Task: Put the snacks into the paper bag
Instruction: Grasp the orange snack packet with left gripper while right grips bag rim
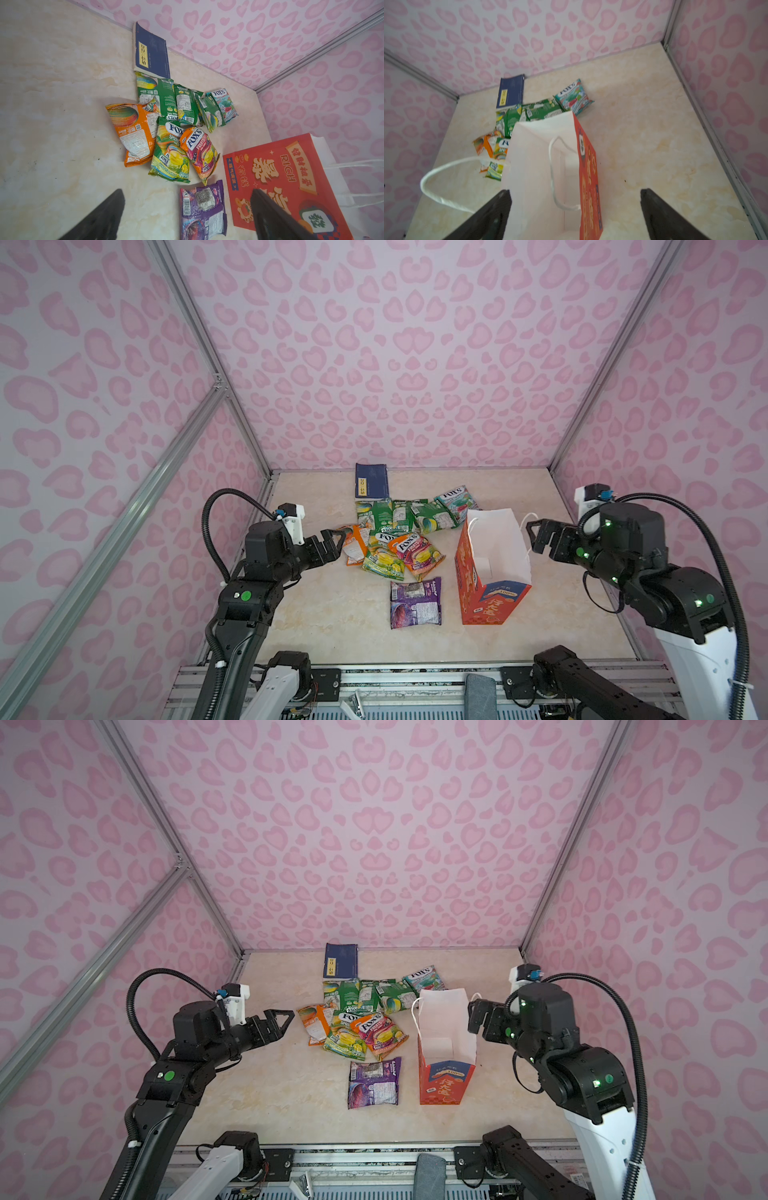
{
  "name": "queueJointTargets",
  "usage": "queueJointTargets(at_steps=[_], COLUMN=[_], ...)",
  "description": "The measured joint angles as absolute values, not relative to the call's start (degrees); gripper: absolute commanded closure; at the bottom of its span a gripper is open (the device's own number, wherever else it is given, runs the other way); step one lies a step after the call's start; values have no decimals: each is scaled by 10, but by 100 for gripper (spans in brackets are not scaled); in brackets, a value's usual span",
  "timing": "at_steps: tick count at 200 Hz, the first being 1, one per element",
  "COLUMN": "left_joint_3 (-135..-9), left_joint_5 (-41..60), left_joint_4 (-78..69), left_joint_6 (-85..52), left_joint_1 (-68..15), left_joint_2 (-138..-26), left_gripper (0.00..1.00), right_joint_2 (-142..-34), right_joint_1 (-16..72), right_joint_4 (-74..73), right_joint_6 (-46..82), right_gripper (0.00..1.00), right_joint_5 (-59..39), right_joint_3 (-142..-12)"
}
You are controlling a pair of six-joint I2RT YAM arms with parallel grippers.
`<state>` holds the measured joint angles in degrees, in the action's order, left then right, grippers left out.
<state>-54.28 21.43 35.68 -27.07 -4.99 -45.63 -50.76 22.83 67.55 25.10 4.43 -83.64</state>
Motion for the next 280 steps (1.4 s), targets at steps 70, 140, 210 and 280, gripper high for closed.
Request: queueJointTargets(at_steps=[70,140,210,280], left_joint_3=[-548,-545,-474,-437], left_joint_5=[195,188,213,244], left_joint_4=[365,380,383,328], left_joint_6=[-248,-240,-272,-331], left_joint_1=[-50,-50,-50,-51], left_joint_2=[-455,-451,-494,-567], left_gripper=[3,3,3,3], right_joint_2=[-536,-562,-553,-558], right_joint_1=[335,279,216,98], right_joint_4=[690,625,565,487], right_joint_6=[295,277,251,231], right_gripper=[39,97,100,100], right_joint_5=[175,154,116,39], right_joint_3=[-717,-692,-671,-648])
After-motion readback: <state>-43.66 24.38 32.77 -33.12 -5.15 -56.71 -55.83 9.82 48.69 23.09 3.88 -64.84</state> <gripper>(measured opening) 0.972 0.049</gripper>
